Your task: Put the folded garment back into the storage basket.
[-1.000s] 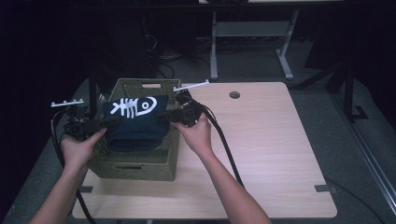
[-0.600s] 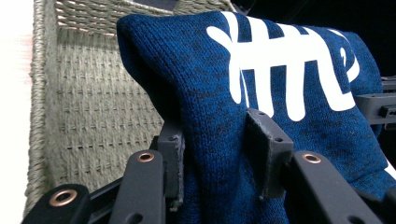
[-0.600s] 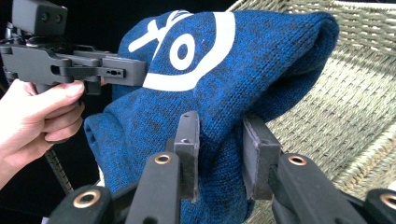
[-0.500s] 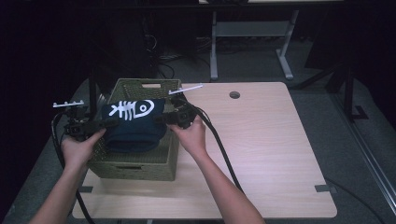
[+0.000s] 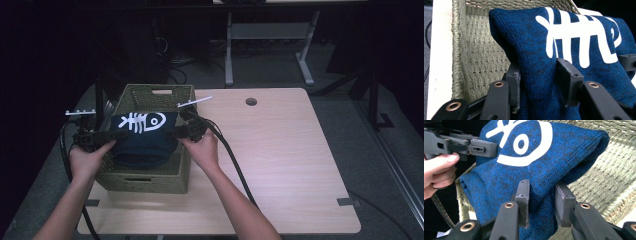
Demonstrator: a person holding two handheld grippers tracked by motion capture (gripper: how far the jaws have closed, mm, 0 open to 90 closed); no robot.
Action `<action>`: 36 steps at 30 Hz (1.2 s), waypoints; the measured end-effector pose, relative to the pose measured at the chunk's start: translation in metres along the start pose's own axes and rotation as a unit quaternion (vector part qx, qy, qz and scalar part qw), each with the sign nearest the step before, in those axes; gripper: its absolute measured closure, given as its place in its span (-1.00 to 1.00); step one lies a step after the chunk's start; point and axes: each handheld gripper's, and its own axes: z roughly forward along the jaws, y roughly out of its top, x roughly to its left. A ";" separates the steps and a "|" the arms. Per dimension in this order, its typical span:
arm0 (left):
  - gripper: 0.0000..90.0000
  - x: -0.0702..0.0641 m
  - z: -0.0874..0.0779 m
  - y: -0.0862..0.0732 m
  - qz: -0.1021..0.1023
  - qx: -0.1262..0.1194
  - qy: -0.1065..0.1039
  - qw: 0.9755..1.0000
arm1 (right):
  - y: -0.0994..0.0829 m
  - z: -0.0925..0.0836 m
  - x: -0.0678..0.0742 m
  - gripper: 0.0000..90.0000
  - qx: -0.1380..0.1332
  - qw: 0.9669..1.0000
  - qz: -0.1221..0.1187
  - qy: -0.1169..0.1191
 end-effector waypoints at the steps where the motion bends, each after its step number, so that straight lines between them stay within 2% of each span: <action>1: 0.29 0.000 0.000 0.000 0.002 0.002 0.002 1.000 | 0.000 0.000 0.000 0.50 0.000 1.000 0.000 -0.001; 10: 0.28 0.003 0.000 0.000 0.008 0.009 0.017 1.000 | -0.002 0.003 0.002 0.40 0.008 1.000 -0.007 -0.013; 13: 0.16 0.003 0.000 -0.001 0.008 -0.007 0.037 0.999 | -0.001 0.003 0.004 0.18 0.011 0.999 -0.017 -0.029; 16: 0.08 0.005 0.000 0.000 0.010 -0.012 0.059 0.998 | 0.000 0.000 0.004 0.09 0.003 0.998 -0.027 -0.052; 18: 0.08 0.007 -0.001 0.000 0.004 -0.018 0.057 0.998 | 0.001 -0.004 0.003 0.07 -0.002 0.998 -0.030 -0.057; 24: 0.08 0.007 -0.002 0.001 0.004 -0.026 0.057 0.998 | 0.003 -0.015 0.003 0.08 -0.007 0.998 -0.034 -0.057; 36: 0.05 -0.007 -0.005 -0.001 0.019 -0.036 0.028 0.999 | 0.001 -0.031 0.002 0.10 -0.020 0.999 -0.029 -0.031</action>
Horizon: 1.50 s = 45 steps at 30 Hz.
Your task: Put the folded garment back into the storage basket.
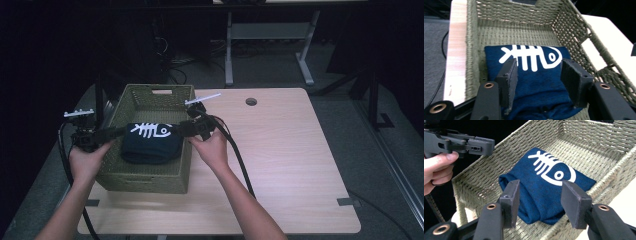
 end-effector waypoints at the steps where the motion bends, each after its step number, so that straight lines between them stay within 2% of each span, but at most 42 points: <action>1: 0.04 -0.002 0.000 0.000 0.000 -0.003 -0.003 1.000 | -0.001 -0.001 0.000 0.09 0.000 1.000 0.001 0.003; 8: 0.00 -0.016 0.000 -0.001 0.007 -0.008 -0.017 1.000 | -0.005 -0.021 -0.010 0.07 -0.011 1.000 -0.002 0.017; 13: -0.06 -0.028 0.001 -0.002 0.000 -0.005 -0.043 0.999 | -0.008 -0.038 -0.021 0.00 -0.021 0.999 0.007 0.032; 15: -0.08 -0.034 0.002 -0.002 0.004 -0.011 -0.047 0.999 | -0.010 -0.045 -0.026 -0.01 -0.024 0.999 0.010 0.035; 17: -0.10 -0.039 0.004 -0.002 0.010 -0.006 -0.053 0.999 | -0.013 -0.051 -0.031 -0.03 -0.024 0.999 0.014 0.037; 26: -0.21 -0.061 0.007 -0.004 0.025 -0.006 -0.070 0.997 | -0.029 -0.075 -0.054 -0.09 -0.029 0.999 0.032 0.033; 37: -0.30 -0.086 0.012 -0.001 0.041 -0.010 -0.092 0.995 | -0.041 -0.096 -0.067 -0.13 -0.033 0.998 0.039 0.023; 45: -0.33 -0.098 0.019 -0.002 0.046 -0.004 -0.111 0.993 | -0.048 -0.110 -0.074 -0.14 -0.039 0.998 0.049 0.016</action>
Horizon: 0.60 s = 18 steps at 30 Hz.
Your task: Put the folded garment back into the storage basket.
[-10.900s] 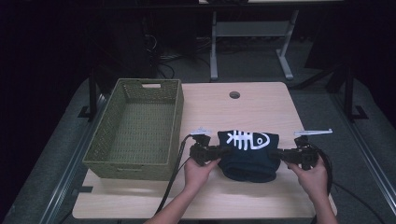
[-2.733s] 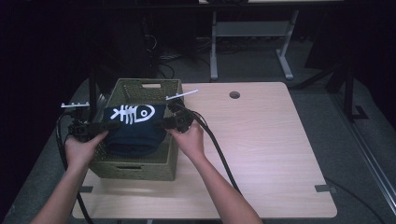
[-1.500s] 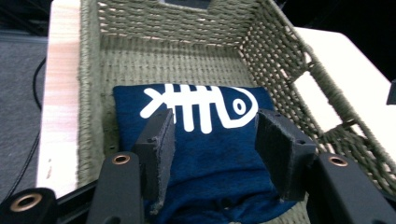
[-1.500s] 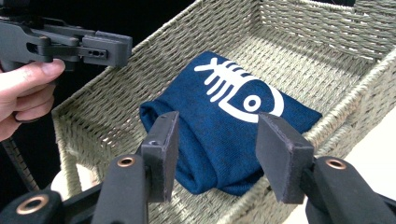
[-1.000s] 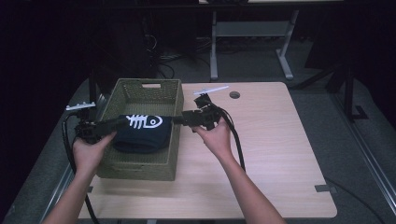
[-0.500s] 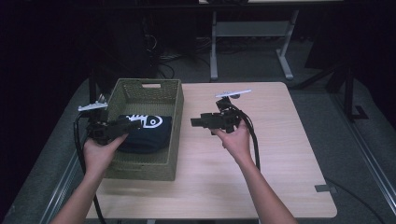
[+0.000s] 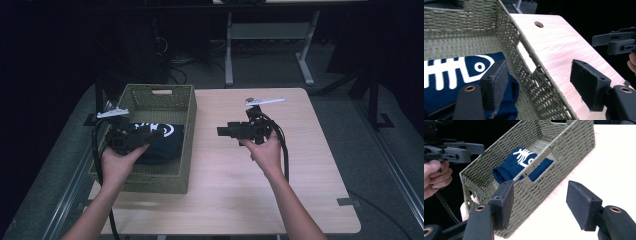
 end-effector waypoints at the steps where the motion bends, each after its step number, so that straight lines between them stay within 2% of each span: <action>1: -0.33 -0.002 0.001 0.000 0.001 -0.001 -0.002 1.000 | -0.001 -0.002 -0.001 -0.14 -0.001 1.000 0.000 -0.001; 6: -0.34 -0.008 0.006 0.002 0.011 0.005 -0.004 1.000 | -0.005 -0.012 -0.007 -0.15 -0.005 1.000 0.005 -0.007; 11: -0.35 -0.010 0.011 0.000 0.003 0.004 -0.011 1.000 | -0.010 -0.021 -0.012 -0.15 -0.006 1.000 0.011 -0.007; 18: -0.35 -0.018 0.019 -0.001 0.009 0.006 -0.019 1.000 | -0.016 -0.031 -0.017 -0.17 -0.010 1.000 0.011 -0.012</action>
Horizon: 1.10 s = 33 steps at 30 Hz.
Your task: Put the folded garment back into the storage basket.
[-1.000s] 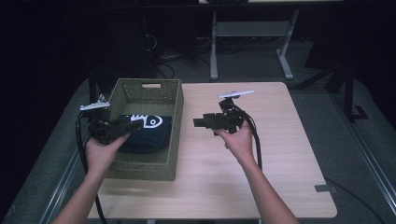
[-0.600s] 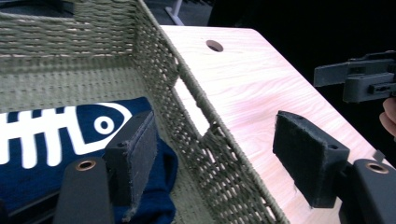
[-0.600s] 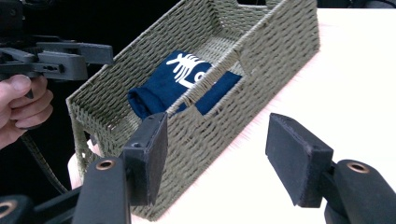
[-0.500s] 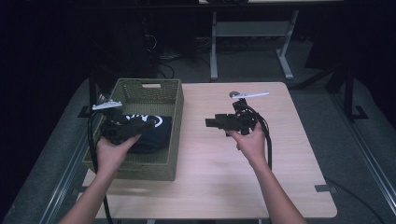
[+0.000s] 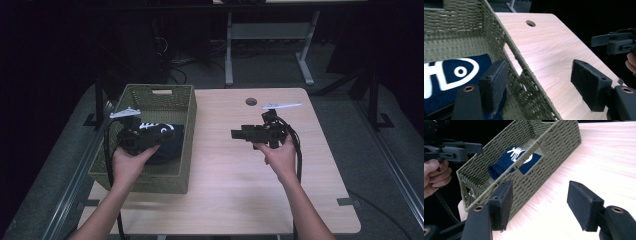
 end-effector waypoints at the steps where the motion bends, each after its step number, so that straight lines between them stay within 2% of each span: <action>1: -0.35 -0.002 0.002 0.000 0.000 0.001 -0.004 1.000 | -0.001 -0.002 -0.001 -0.17 0.000 1.000 0.001 -0.001; 10: -0.35 -0.016 0.018 0.003 0.008 0.006 -0.018 1.000 | -0.010 -0.024 -0.014 -0.17 -0.014 1.000 0.011 -0.007; 15: -0.35 -0.026 0.027 0.005 0.020 0.008 -0.028 0.999 | -0.014 -0.035 -0.019 -0.17 -0.020 1.000 0.014 -0.010; 21: -0.35 -0.037 0.037 0.004 0.019 0.012 -0.040 0.999 | -0.019 -0.048 -0.025 -0.18 -0.022 1.000 0.015 -0.016; 26: -0.35 -0.047 0.046 0.004 0.026 0.015 -0.047 0.998 | -0.024 -0.060 -0.030 -0.18 -0.025 0.999 0.015 -0.023; 30: -0.35 -0.053 0.052 0.003 0.028 0.020 -0.054 0.998 | -0.029 -0.070 -0.035 -0.18 -0.034 0.999 0.022 -0.027; 33: -0.35 -0.058 0.059 0.001 0.041 0.033 -0.051 0.997 | -0.033 -0.076 -0.038 -0.18 -0.044 0.998 0.026 -0.030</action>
